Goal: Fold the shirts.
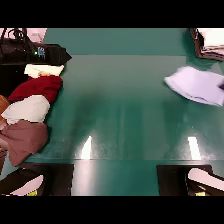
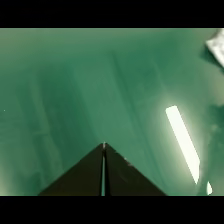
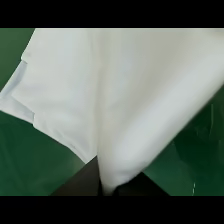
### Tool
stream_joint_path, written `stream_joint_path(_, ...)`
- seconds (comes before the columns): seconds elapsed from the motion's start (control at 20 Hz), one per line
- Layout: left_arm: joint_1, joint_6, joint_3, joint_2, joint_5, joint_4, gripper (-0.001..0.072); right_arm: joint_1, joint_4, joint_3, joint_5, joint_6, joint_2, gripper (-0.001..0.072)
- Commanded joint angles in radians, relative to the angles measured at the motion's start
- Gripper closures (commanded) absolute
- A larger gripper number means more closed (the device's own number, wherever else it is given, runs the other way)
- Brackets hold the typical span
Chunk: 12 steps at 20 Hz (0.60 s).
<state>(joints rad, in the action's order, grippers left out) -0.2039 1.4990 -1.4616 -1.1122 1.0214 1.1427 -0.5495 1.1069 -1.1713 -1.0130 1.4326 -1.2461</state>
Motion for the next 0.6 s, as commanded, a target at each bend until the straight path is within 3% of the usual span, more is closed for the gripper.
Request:
stream_joint_path(0.0,-0.002,0.021,0.0,0.0,-0.035,-0.001,0.0683,-0.249,0.012,0.152,0.05,0.033,0.09,0.0697)
stream_joint_path(0.25,-0.002,0.02,0.0,0.0,-0.032,-0.001,0.0682,-0.312,0.105,0.198,0.008,0.032,0.1,0.069)
stream_joint_path(0.3,-0.002,0.019,0.0,0.0,-0.031,-0.001,0.0682,-0.313,0.159,0.177,-0.011,0.032,0.1,0.0572)
stream_joint_path(0.35,-0.002,0.019,0.0,0.0,-0.027,0.0,0.0682,-0.313,0.229,0.148,-0.034,0.032,0.1,0.0328)
stream_joint_path(0.4,-0.002,0.019,0.0,0.0,-0.025,0.0,0.0682,-0.313,0.291,0.114,-0.064,0.033,0.1,0.0182)
stream_joint_path(0.55,-0.002,0.019,0.0,0.0,-0.014,0.0,0.0682,-0.312,0.357,-0.014,-0.154,0.033,0.101,0.0178)
